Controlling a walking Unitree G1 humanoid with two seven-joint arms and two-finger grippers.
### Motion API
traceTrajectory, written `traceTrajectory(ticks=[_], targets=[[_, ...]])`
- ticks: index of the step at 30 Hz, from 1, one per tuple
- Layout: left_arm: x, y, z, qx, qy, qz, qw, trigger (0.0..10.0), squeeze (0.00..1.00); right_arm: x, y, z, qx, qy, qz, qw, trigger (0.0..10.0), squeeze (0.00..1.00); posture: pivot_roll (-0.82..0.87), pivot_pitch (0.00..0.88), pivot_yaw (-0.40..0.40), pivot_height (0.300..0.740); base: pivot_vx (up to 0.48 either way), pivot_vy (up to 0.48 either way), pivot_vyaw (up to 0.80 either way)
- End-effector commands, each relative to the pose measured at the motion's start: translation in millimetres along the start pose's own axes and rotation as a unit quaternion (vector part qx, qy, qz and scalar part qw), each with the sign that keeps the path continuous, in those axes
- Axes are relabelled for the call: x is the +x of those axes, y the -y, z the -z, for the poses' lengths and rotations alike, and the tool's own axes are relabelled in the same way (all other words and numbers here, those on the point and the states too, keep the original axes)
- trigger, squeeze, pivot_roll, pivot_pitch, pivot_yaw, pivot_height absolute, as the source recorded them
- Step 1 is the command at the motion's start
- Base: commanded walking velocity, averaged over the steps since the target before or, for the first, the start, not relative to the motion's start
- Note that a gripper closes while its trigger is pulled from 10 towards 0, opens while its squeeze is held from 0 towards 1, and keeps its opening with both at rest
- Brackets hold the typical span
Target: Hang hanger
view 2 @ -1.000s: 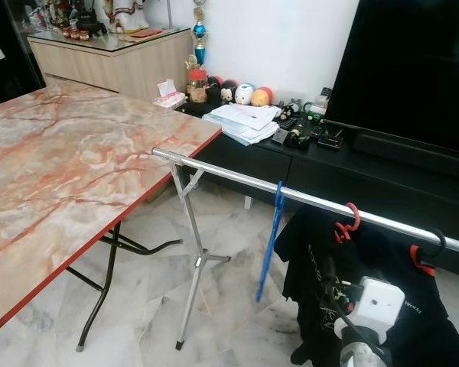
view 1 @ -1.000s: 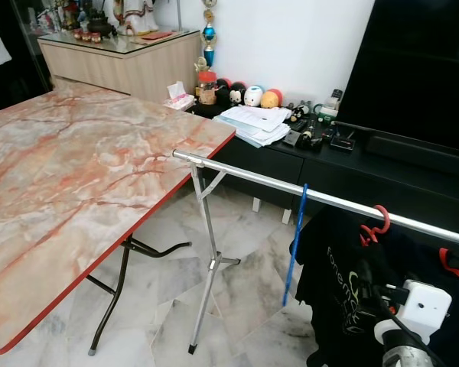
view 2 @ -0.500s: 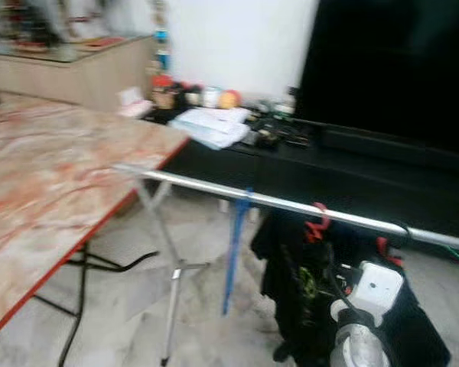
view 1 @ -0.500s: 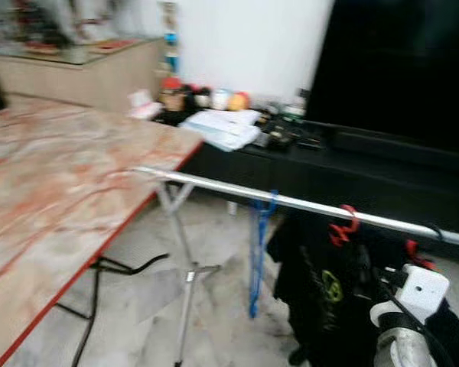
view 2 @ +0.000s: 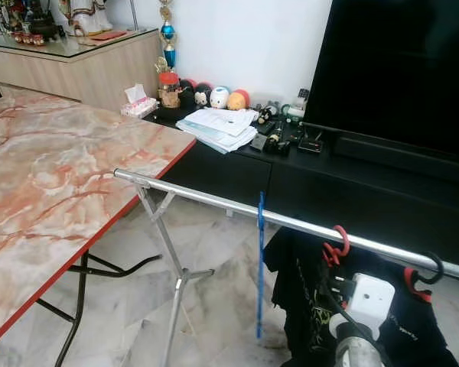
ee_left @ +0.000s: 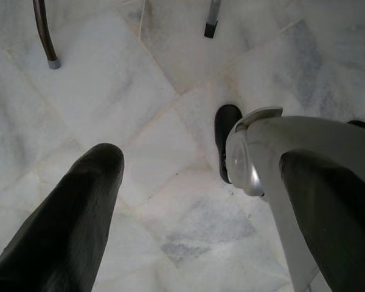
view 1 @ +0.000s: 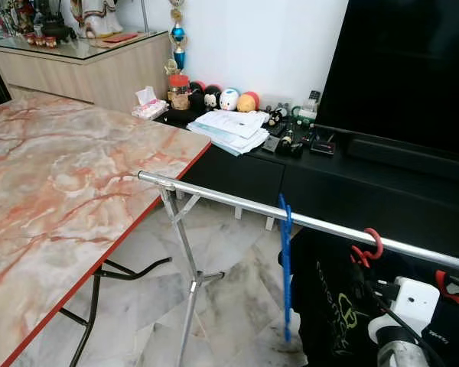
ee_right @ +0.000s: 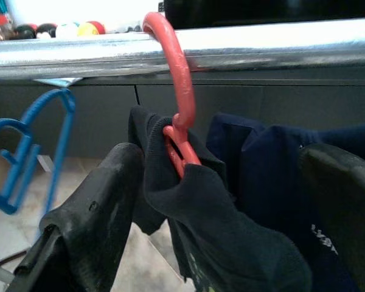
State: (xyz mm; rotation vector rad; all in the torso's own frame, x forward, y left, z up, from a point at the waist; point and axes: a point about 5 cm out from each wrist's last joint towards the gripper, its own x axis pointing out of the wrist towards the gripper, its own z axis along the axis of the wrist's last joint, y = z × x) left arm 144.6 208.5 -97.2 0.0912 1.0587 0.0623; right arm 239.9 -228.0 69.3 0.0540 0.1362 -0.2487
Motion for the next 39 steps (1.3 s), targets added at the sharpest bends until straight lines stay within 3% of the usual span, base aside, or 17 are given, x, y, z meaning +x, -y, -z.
traceTrajectory(ticks=[1, 6, 9, 10, 14, 22, 27, 33, 39], targets=[[-0.6, -2.3, 3, -0.006, -0.008, -0.002, 1.000, 10.0, 0.00, -1.2, 2.8, 3, -0.001, -0.013, 0.000, 1.000, 10.0, 0.00, 0.03, 0.000, -0.005, 0.740, 0.000, 0.000, 0.00], [-0.5, -2.7, 3, -0.004, -0.008, -0.001, 1.000, 10.0, 0.00, 5.7, -0.7, 2, 0.000, -0.030, -0.031, 0.999, 10.0, 0.00, 0.03, 0.000, 0.004, 0.740, 0.000, 0.000, 0.00], [-0.1, -3.0, 1, 0.002, -0.007, 0.001, 1.000, 10.0, 0.00, 35.4, -23.2, -4, -0.054, -0.070, -0.145, 0.986, 10.0, 0.00, 0.03, 0.000, 0.024, 0.740, 0.000, 0.000, 0.00], [-0.1, -3.0, 1, 0.002, -0.007, 0.002, 1.000, 10.0, 0.00, 42.0, -23.5, -6, -0.074, -0.077, -0.147, 0.983, 10.0, 0.00, 0.03, 0.000, 0.022, 0.740, 0.000, 0.000, 0.00], [-0.1, -3.1, 1, -0.003, -0.006, -0.001, 1.000, 10.0, 0.00, 59.9, -24.0, -22, -0.082, -0.065, -0.140, 0.985, 10.0, 0.00, 0.05, 0.000, 0.017, 0.740, 0.000, 0.000, 0.00], [0.0, -2.5, 0, -0.003, -0.007, 0.001, 1.000, 10.0, 0.00, 77.6, -32.5, -30, -0.085, -0.059, -0.132, 0.986, 10.0, 0.00, 0.06, 0.000, 0.024, 0.740, 0.000, 0.000, 0.00], [0.0, -2.1, 1, -0.005, -0.006, 0.000, 1.000, 10.0, 0.00, 87.4, -33.2, -25, -0.086, -0.089, -0.110, 0.986, 10.0, 0.00, 0.07, 0.000, 0.019, 0.740, 0.000, 0.000, 0.00], [-0.2, -2.4, 1, -0.005, -0.007, 0.000, 1.000, 10.0, 0.00, 94.2, -33.0, -16, -0.030, -0.120, -0.082, 0.989, 10.0, 0.00, 0.08, 0.000, 0.023, 0.740, 0.000, 0.000, 0.00], [-0.2, -3.2, 1, -0.005, -0.007, -0.001, 1.000, 10.0, 0.00, 95.9, -31.5, -11, -0.025, -0.131, -0.073, 0.988, 10.0, 0.00, 0.08, 0.000, 0.026, 0.740, 0.000, 0.000, 0.00]])
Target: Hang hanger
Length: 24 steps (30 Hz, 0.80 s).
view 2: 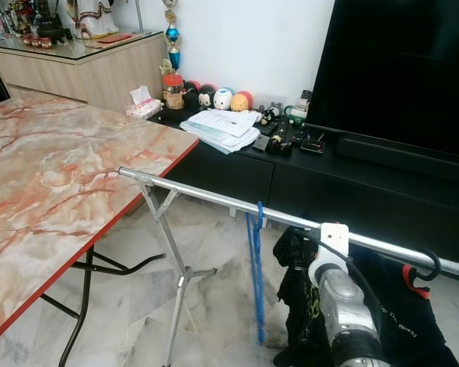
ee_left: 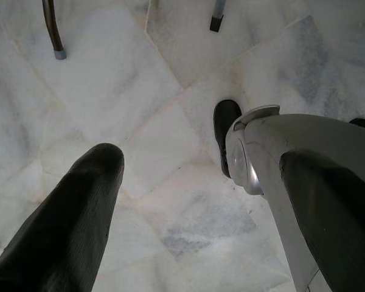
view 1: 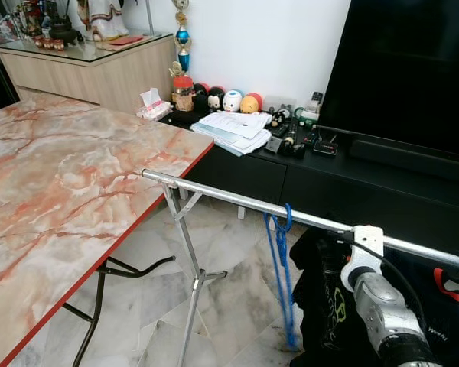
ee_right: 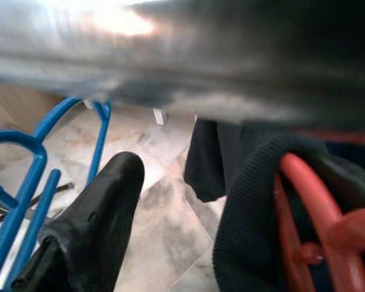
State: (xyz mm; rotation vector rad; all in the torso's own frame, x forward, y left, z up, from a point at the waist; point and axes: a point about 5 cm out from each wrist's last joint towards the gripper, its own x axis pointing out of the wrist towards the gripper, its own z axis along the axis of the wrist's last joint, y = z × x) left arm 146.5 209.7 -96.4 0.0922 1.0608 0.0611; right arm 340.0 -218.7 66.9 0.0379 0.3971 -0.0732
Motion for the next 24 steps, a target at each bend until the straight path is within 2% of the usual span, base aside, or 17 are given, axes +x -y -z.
traceTrajectory(ticks=[1, 3, 6, 12, 16, 24], targets=[[-0.6, -2.1, 3, -0.006, -0.006, -0.001, 1.000, 10.0, 0.00, 0.0, 5.1, 1, 0.013, -0.002, 0.013, 1.000, 10.0, 0.00, 0.08, 0.000, 0.025, 0.740, 0.000, 0.000, 0.00], [-0.6, -2.3, 3, -0.006, -0.006, -0.002, 1.000, 10.0, 0.00, -0.3, 6.2, 2, 0.018, -0.002, 0.016, 1.000, 10.0, 0.00, 0.07, 0.000, 0.027, 0.740, 0.000, 0.000, 0.00], [-0.6, -2.5, 3, -0.003, -0.007, -0.001, 1.000, 10.0, 0.00, -7.2, 14.2, 18, 0.019, -0.014, 0.036, 0.999, 10.0, 0.00, 0.07, 0.000, 0.029, 0.740, 0.000, 0.000, 0.00], [-0.6, -3.0, 3, 0.000, -0.007, 0.000, 1.000, 10.0, 0.00, -20.5, 17.3, 41, 0.027, -0.037, 0.040, 0.998, 10.0, 0.00, 0.07, 0.000, 0.030, 0.740, 0.000, 0.000, 0.00], [-0.7, -4.0, 3, 0.002, -0.008, -0.001, 1.000, 10.0, 0.00, -44.9, 20.9, 58, 0.020, -0.048, 0.054, 0.997, 10.0, 0.00, 0.05, 0.000, 0.029, 0.740, 0.000, 0.000, 0.00], [-0.7, -5.4, 3, 0.010, -0.010, 0.000, 1.000, 10.0, 0.00, -75.9, 20.2, 63, 0.017, -0.031, 0.081, 0.996, 10.0, 0.00, 0.04, 0.000, 0.035, 0.740, 0.000, 0.000, 0.00]])
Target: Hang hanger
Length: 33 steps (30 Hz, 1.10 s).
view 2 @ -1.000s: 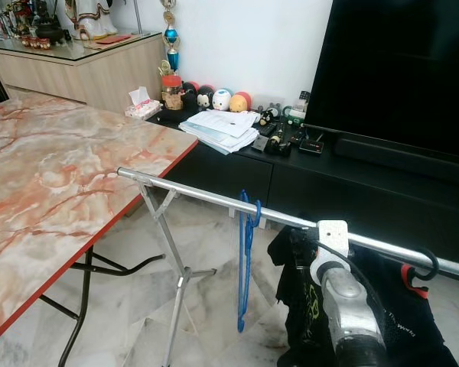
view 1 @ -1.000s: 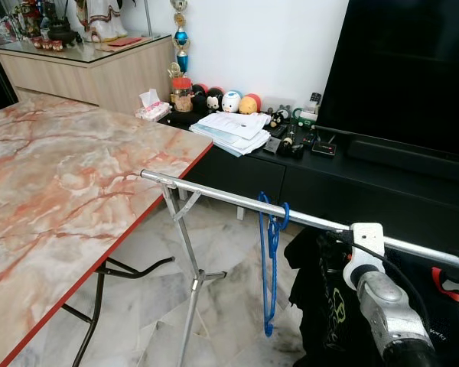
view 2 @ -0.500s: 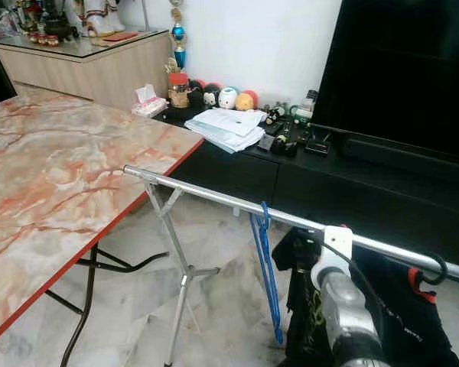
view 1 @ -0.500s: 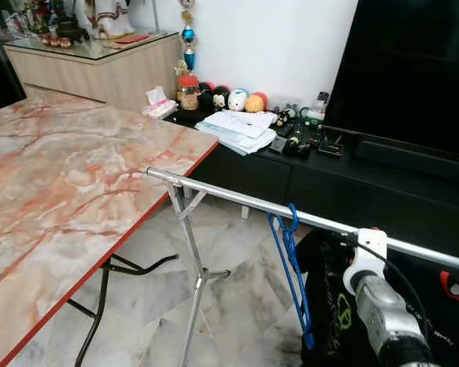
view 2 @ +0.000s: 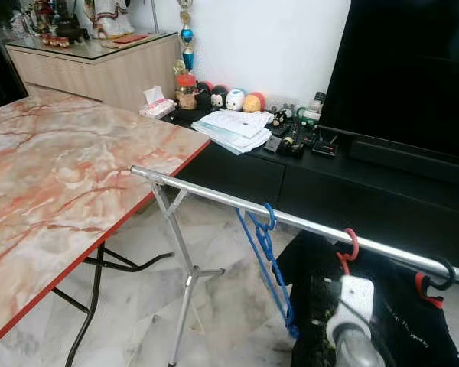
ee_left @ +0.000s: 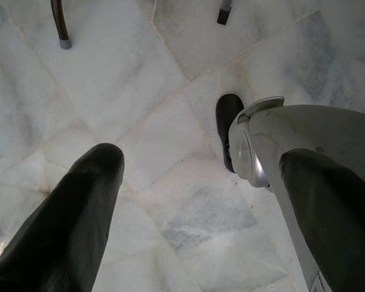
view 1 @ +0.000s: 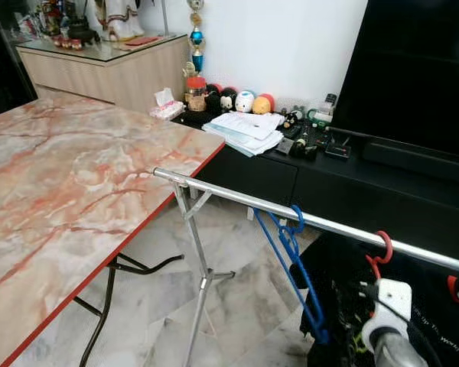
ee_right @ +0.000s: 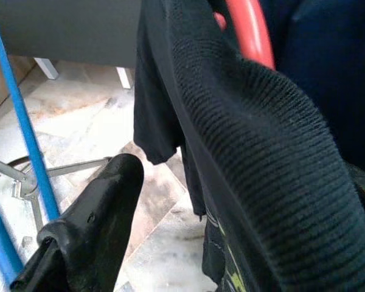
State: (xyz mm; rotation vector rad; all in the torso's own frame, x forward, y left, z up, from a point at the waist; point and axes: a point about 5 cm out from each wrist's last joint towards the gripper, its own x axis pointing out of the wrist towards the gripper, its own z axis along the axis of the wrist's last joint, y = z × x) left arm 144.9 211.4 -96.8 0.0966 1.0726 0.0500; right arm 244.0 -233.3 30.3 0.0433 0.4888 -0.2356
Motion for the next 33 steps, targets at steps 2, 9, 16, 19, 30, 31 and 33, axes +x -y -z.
traceTrajectory(ticks=[2, 9, 16, 19, 30, 31, 33], targets=[[-0.4, -3.7, 1, 0.006, -0.004, -0.003, 1.000, 10.0, 0.00, -8.3, -4.7, -13, 0.001, 0.031, -0.001, 1.000, 10.0, 0.00, 0.04, 0.000, 0.035, 0.740, 0.000, 0.000, 0.00], [-0.2, -3.2, 0, 0.006, -0.003, -0.003, 1.000, 10.0, 0.00, -10.0, -14.2, -53, 0.037, 0.120, -0.022, 0.992, 10.0, 0.00, 0.04, 0.000, 0.032, 0.740, 0.000, 0.000, 0.00], [0.0, -2.5, 0, 0.004, -0.003, -0.003, 1.000, 10.0, 0.00, -1.0, -16.1, -74, 0.023, 0.134, -0.029, 0.990, 10.0, 0.00, 0.05, 0.000, 0.027, 0.740, 0.000, 0.000, 0.00], [0.0, -2.3, 0, 0.002, -0.003, -0.003, 1.000, 10.0, 0.00, 5.4, -8.0, -82, 0.001, 0.132, -0.002, 0.991, 10.0, 0.00, 0.05, 0.000, 0.027, 0.740, 0.000, 0.000, 0.00], [-0.1, -1.9, 0, -0.001, -0.005, 0.003, 1.000, 10.0, 0.00, 6.7, 7.5, -79, 0.034, 0.085, 0.044, 0.995, 10.0, 0.00, 0.05, 0.000, 0.032, 0.740, 0.000, 0.000, 0.00], [-0.1, -1.9, 0, 0.000, -0.005, 0.003, 1.000, 10.0, 0.00, 7.5, 7.9, -78, 0.042, 0.079, 0.041, 0.995, 10.0, 0.00, 0.05, 0.000, 0.034, 0.740, 0.000, 0.000, 0.00], [-0.1, -1.9, 0, 0.001, -0.005, 0.004, 1.000, 10.0, 0.00, 9.7, 7.0, -75, 0.061, 0.066, 0.029, 0.996, 10.0, 0.00, 0.05, 0.000, 0.035, 0.740, 0.000, 0.000, 0.00]])
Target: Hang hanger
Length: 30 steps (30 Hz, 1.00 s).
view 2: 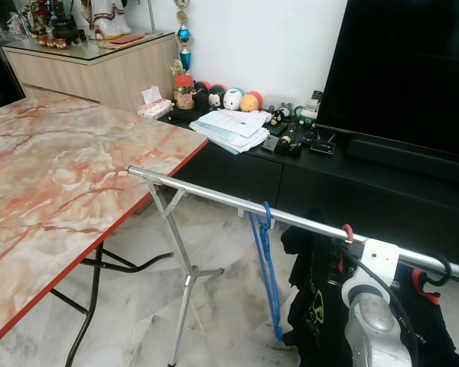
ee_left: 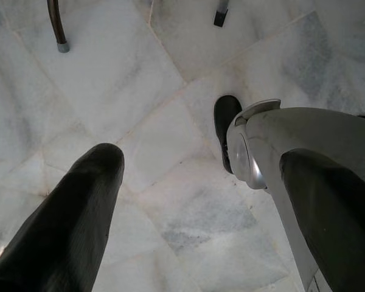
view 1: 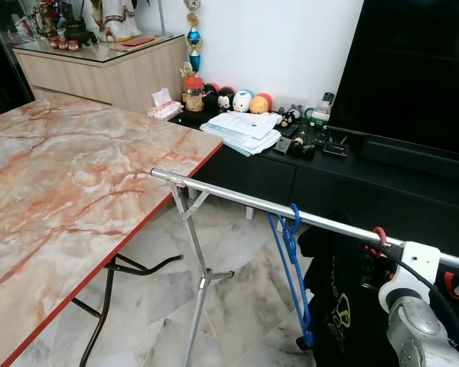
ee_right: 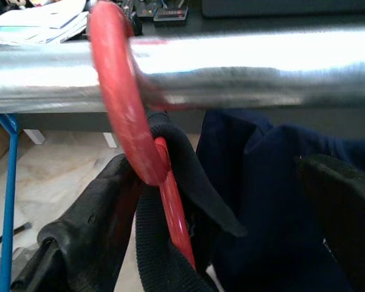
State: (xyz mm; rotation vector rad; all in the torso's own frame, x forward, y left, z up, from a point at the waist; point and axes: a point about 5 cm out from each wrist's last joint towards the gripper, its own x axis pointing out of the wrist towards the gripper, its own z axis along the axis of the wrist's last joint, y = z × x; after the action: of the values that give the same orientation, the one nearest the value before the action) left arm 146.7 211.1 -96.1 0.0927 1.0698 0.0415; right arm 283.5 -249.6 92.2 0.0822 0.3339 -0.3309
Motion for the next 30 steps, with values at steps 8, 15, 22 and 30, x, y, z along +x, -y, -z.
traceTrajectory(ticks=[8, 15, 22, 30], targets=[[-0.4, -2.5, 2, -0.001, -0.006, -0.002, 1.000, 10.0, 0.00, 8.8, -13.9, 6, 0.020, -0.035, -0.059, 0.997, 5.0, 0.00, 0.05, 0.000, 0.036, 0.740, 0.000, 0.000, 0.00], [-0.3, -2.3, 1, -0.004, -0.005, -0.002, 1.000, 10.0, 0.00, 14.8, -25.9, 7, 0.000, -0.048, -0.082, 0.995, 10.0, 0.00, 0.07, 0.000, 0.033, 0.740, 0.000, 0.000, 0.00], [-0.2, -2.4, 1, -0.006, -0.004, -0.004, 1.000, 10.0, 0.00, 19.6, -26.5, -1, -0.007, -0.033, -0.079, 0.996, 0.5, 0.00, 0.07, 0.000, 0.034, 0.740, 0.000, 0.000, 0.00], [-0.3, -2.4, 1, -0.004, -0.004, -0.002, 1.000, 10.0, 0.00, 23.1, -22.2, -3, -0.013, -0.039, -0.076, 0.996, 10.0, 0.00, 0.07, 0.000, 0.034, 0.740, 0.000, 0.000, 0.00]])
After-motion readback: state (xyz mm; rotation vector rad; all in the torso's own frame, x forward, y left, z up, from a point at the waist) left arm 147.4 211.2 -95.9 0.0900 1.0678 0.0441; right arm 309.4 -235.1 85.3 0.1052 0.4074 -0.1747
